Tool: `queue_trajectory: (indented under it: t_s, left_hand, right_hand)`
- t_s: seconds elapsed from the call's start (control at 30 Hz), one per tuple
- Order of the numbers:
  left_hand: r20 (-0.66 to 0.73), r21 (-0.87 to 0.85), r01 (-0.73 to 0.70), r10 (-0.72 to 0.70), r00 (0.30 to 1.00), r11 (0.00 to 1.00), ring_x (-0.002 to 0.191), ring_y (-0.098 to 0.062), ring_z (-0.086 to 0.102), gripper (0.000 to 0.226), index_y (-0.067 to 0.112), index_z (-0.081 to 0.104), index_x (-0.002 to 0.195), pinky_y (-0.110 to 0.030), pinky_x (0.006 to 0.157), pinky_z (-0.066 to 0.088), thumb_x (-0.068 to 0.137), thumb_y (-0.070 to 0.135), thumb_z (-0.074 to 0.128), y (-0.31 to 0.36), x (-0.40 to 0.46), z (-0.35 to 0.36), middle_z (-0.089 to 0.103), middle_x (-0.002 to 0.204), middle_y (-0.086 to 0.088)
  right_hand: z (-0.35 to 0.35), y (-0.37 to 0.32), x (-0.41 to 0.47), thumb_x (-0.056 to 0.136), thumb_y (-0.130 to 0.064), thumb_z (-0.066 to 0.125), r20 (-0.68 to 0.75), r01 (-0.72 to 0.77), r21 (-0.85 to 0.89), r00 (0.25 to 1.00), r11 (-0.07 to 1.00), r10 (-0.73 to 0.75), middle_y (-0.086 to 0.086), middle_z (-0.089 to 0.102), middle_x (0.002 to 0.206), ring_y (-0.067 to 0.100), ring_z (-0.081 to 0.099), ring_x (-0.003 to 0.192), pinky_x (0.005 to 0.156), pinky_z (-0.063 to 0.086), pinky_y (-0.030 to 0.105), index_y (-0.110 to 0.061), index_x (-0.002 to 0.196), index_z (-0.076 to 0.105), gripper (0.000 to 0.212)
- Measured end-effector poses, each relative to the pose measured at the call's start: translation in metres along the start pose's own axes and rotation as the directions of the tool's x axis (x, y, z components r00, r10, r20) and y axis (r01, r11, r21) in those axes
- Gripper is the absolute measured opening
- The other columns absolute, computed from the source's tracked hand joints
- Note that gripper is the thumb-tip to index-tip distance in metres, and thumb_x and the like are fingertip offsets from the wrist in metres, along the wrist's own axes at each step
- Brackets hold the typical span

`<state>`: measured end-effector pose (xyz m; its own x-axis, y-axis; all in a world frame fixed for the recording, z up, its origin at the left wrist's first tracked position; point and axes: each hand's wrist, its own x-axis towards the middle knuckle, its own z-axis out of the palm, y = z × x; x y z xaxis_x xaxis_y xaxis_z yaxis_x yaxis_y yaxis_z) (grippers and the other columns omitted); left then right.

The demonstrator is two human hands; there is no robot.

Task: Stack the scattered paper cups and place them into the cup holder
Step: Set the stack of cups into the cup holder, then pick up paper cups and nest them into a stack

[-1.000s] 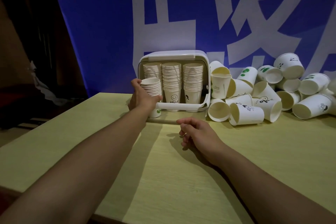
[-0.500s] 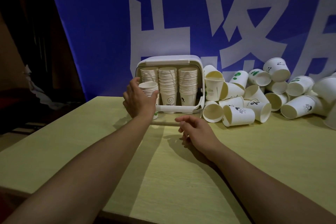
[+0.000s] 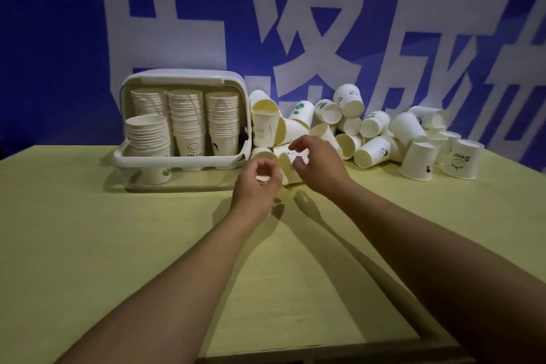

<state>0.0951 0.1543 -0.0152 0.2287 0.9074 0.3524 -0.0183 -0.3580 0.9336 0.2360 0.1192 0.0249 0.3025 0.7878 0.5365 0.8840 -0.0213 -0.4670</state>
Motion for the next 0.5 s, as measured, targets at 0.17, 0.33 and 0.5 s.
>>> queue_trajectory:
  t_s: [0.17, 0.33, 0.5]
  left_hand:
    - [0.059, 0.093, 0.002, -0.007, 0.998, 0.996, 0.069, -0.007, 0.050, 0.015, 0.038, 0.063, 0.092, -0.030, 0.070, 0.049, 0.092, 0.024, 0.068, -0.016, 0.002, -0.008, 0.065, 0.092, 0.016]
    - [0.067, 0.106, -0.010, 0.003, 0.998, 0.994, 0.061, -0.001, 0.049, 0.024, 0.041, 0.060, 0.091, -0.026, 0.066, 0.047, 0.094, 0.017, 0.064, -0.017, 0.001, -0.007, 0.065, 0.094, 0.016]
    - [0.088, 0.105, -0.004, -0.006, 0.996, 0.994, 0.070, -0.009, 0.050, 0.022, 0.040, 0.060, 0.105, -0.032, 0.072, 0.050, 0.094, 0.022, 0.065, -0.018, 0.000, -0.002, 0.061, 0.105, 0.017]
  right_hand:
    - [0.018, 0.019, 0.003, 0.089, -0.032, 0.061, 0.307, 0.078, -0.388, 0.950, 0.918, 0.049, -0.002, 0.038, 0.154, 0.024, 0.023, 0.146, 0.108, 0.026, 0.051, -0.030, 0.150, 0.029, 0.069]
    - [0.015, 0.023, -0.005, 0.082, -0.052, 0.068, 0.211, 0.189, -0.397, 0.971, 0.898, -0.111, 0.003, 0.043, 0.144, 0.026, 0.041, 0.134, 0.112, 0.021, 0.049, -0.033, 0.150, 0.029, 0.080]
    - [0.017, 0.039, -0.020, 0.077, -0.055, 0.074, 0.118, 0.178, -0.163, 0.980, 0.970, -0.160, 0.003, 0.046, 0.127, 0.023, 0.049, 0.113, 0.094, 0.049, 0.037, -0.036, 0.140, 0.045, 0.072]
